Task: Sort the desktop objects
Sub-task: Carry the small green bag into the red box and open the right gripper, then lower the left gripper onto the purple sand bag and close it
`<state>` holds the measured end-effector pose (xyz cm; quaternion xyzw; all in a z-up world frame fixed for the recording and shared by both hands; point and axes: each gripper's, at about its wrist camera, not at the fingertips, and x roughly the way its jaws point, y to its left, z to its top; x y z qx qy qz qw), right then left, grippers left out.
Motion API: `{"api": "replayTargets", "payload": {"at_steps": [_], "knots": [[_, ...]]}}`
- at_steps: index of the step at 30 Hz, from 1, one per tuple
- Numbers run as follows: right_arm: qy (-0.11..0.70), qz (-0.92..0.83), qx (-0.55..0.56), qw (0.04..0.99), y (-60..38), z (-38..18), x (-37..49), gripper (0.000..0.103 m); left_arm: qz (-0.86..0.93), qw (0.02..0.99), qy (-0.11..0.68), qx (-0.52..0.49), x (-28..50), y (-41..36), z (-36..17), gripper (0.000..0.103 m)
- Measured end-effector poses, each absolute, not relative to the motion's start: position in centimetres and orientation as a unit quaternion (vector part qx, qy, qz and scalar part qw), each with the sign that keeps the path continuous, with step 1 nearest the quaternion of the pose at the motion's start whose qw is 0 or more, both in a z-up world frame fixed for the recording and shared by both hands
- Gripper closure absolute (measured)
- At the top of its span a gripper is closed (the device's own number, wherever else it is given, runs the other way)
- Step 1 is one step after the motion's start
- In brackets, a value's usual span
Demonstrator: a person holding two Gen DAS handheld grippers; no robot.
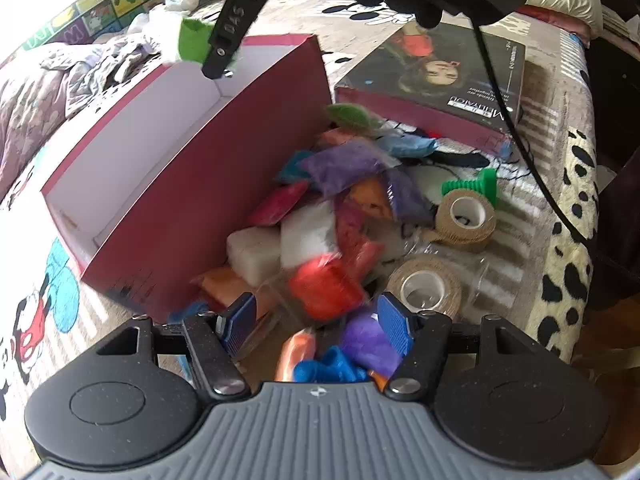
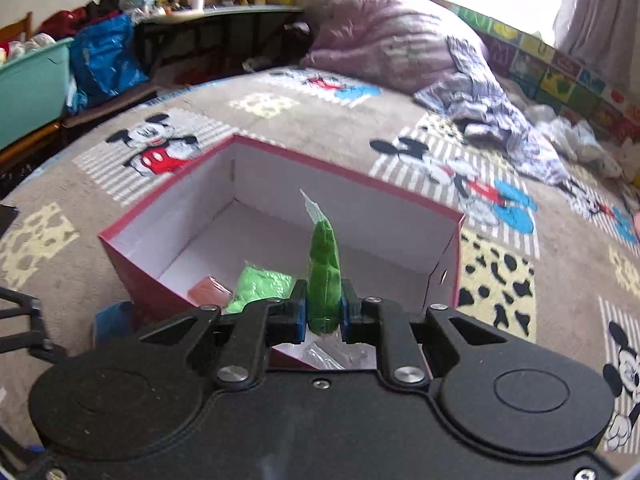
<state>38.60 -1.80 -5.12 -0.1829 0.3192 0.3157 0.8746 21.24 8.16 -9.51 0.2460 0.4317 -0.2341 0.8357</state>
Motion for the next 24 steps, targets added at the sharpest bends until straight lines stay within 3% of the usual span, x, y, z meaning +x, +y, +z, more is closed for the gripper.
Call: {"api": "replayTargets", "payload": {"at_steps": [9,11,16,24], "knots": [[0.346,0.289,-0.192,0.872,0.2,-7.0,39.4,0.088,-0.234,0.841,0.423,0.242,21.1,8.9,-8.9,0.037],[0.342,0.29,-0.193,0.873,0.4,-6.9,38.9,0.083,-0.235,0.843,0.419,0.241,21.0,9.0,-8.7,0.037],[0.317,0.312,-0.202,0.873,-0.1,-5.7,37.1,0.06,-0.232,0.844,0.417,0.246,20.9,9.2,-8.8,0.037],[0.277,0.364,-0.24,0.856,-2.4,-4.2,32.9,0.053,-0.259,0.835,0.404,0.27,19.6,8.8,-9.3,0.037]]}}
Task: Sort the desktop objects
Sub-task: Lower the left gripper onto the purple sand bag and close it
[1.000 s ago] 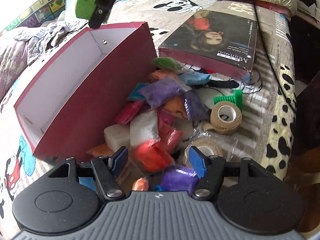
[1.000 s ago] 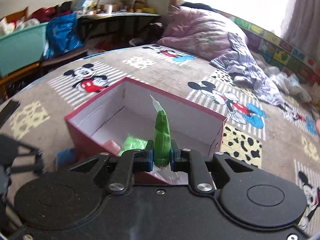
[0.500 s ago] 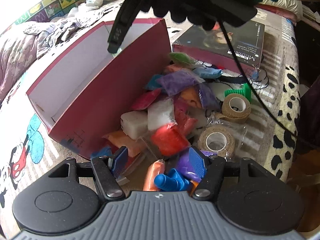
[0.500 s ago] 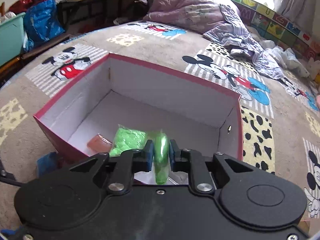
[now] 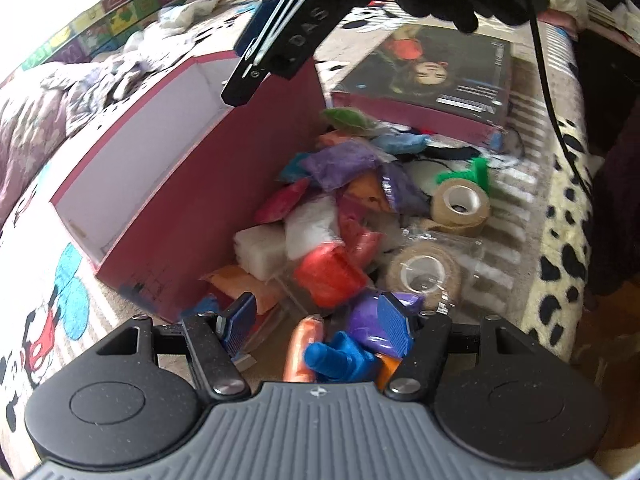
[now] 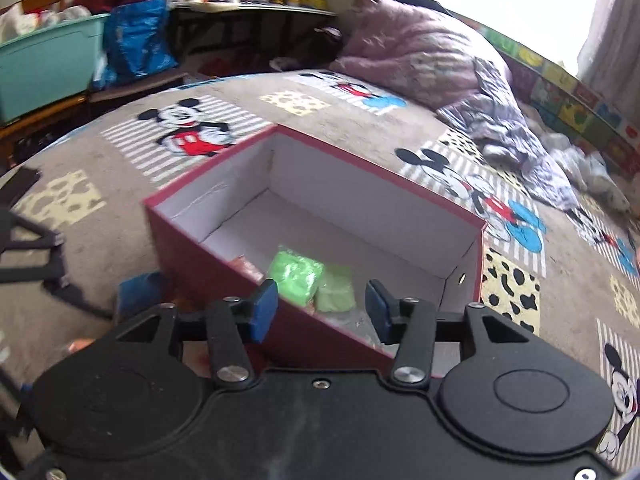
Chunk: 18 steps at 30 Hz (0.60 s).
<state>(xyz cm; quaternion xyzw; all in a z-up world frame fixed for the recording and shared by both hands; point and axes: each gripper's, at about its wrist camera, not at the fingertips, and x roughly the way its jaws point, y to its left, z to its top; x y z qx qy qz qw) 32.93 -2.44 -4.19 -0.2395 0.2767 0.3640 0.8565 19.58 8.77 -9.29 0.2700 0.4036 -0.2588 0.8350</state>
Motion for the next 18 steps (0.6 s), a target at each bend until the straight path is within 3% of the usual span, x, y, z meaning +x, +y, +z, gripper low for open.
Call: {"api": "replayTargets", "payload": {"at_steps": [5,10,18], "knots": [[0.265,0.421,-0.292,0.817,-3.4,-4.8,29.4,0.051,-0.298,0.818,0.395,0.293,18.2,8.0,-10.3,0.037],[0.297,0.474,-0.347,0.753,-3.9,-7.1,26.8,0.042,-0.328,0.798,0.404,0.305,17.7,6.7,-11.1,0.037],[0.341,0.496,-0.404,0.689,-5.4,-10.6,25.0,0.04,-0.331,0.787,0.425,0.302,18.9,5.8,-11.6,0.037]]}}
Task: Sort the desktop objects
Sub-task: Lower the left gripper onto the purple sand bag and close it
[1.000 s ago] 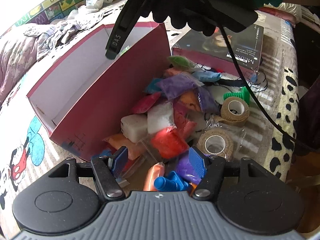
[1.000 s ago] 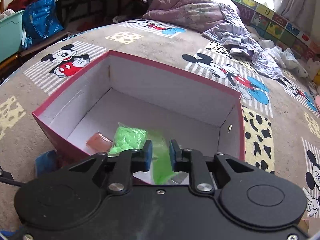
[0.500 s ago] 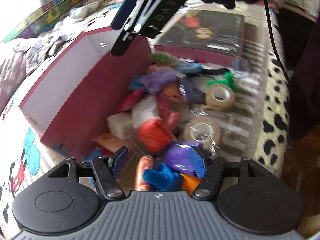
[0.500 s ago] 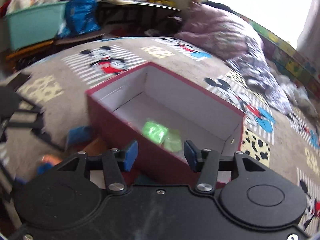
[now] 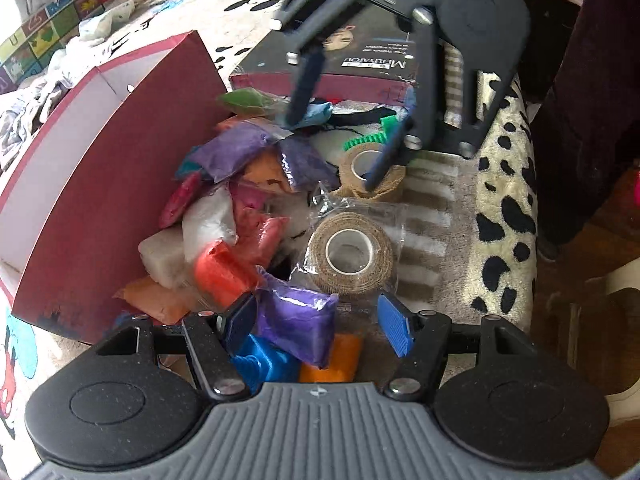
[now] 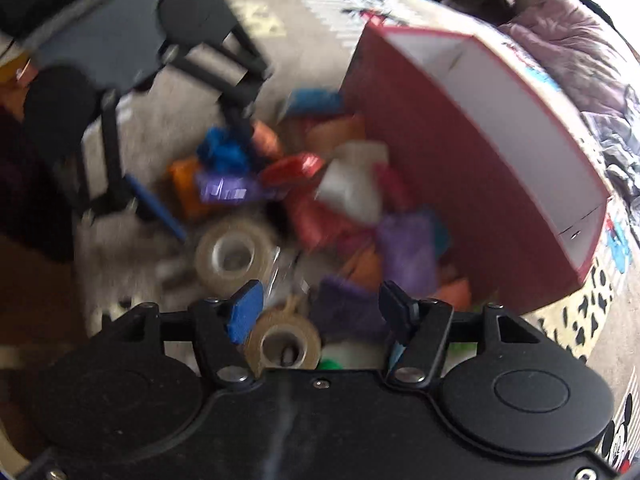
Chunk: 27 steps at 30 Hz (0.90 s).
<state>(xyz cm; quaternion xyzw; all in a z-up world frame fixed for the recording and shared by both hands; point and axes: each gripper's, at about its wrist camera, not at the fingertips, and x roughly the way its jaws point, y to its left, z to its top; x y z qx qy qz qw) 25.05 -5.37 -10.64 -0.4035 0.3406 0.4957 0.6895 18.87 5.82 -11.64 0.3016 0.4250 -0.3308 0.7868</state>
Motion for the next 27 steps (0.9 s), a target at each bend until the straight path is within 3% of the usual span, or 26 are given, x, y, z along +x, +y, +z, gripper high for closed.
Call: {"api": "replayTargets", "payload": {"at_steps": [4,10,16,17,27], "knots": [[0.345,0.497,-0.401,0.688,-6.4,-11.1,25.1,0.039,-0.286,0.806,0.433,0.285,20.3,7.1,-11.5,0.037],[0.358,0.493,-0.39,0.69,-7.5,-11.8,25.8,0.035,-0.248,0.822,0.432,0.277,20.9,8.6,-11.2,0.06],[0.356,0.494,-0.387,0.692,-7.6,-11.7,25.7,0.034,-0.228,0.826,0.441,0.267,21.7,8.9,-11.1,0.06],[0.356,0.494,-0.387,0.692,-7.6,-11.6,25.6,0.034,-0.226,0.826,0.439,0.273,21.7,8.7,-11.1,0.067],[0.357,0.493,-0.389,0.692,-7.3,-12.0,25.7,0.033,-0.248,0.825,0.424,0.281,21.1,8.2,-10.1,0.074]]}}
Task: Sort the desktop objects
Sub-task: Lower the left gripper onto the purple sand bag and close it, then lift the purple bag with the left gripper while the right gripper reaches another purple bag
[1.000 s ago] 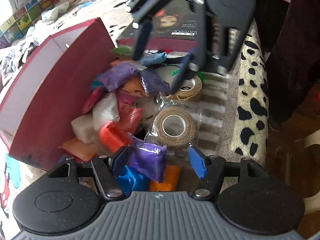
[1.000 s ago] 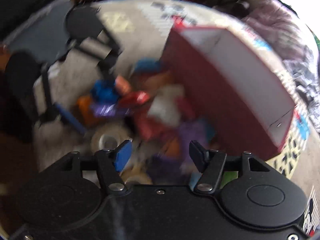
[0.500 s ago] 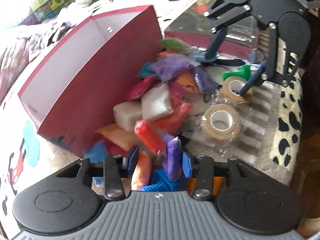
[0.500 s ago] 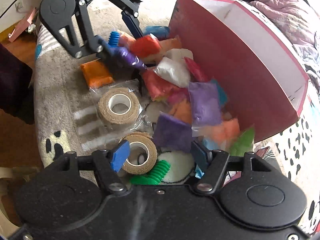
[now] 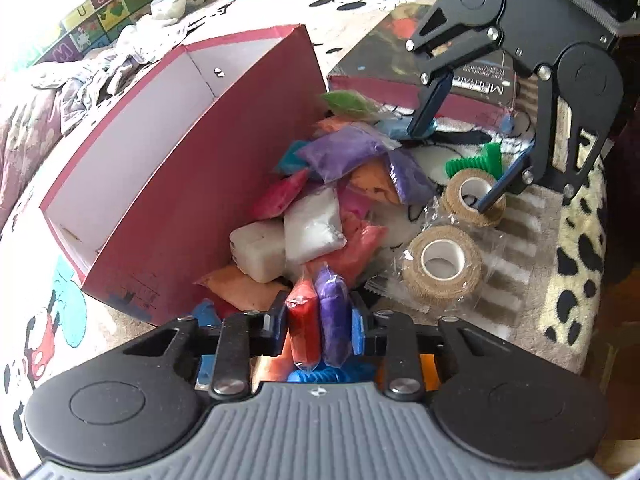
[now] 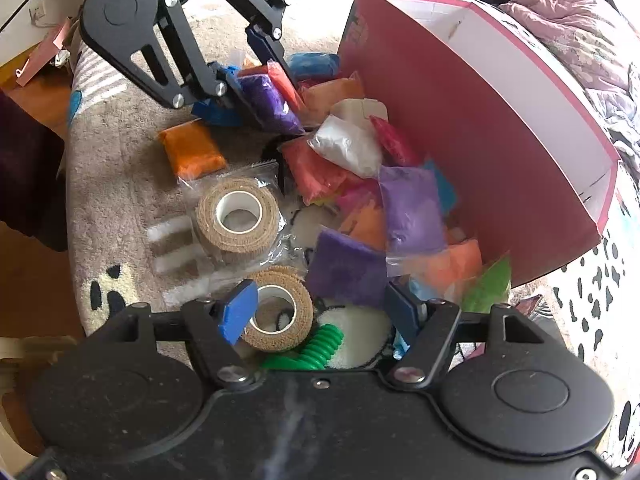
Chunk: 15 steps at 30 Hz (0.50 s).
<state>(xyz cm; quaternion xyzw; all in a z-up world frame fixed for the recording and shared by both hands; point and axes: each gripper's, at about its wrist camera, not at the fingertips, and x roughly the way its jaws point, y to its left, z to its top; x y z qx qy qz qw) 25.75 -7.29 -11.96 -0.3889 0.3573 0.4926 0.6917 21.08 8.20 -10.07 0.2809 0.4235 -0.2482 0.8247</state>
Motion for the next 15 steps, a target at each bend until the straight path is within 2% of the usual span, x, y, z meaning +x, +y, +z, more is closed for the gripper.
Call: {"api": "replayTargets", "payload": {"at_steps": [8,15], "knots": [[0.36,0.494,-0.39,0.69,-7.1,-12.0,25.7,0.033,-0.314,0.82,0.427,0.216,20.8,8.1,-9.3,0.073],[0.358,0.492,-0.389,0.692,-7.2,-12.1,25.8,0.031,-0.296,0.824,0.432,0.214,21.1,9.3,-9.4,0.073]]}}
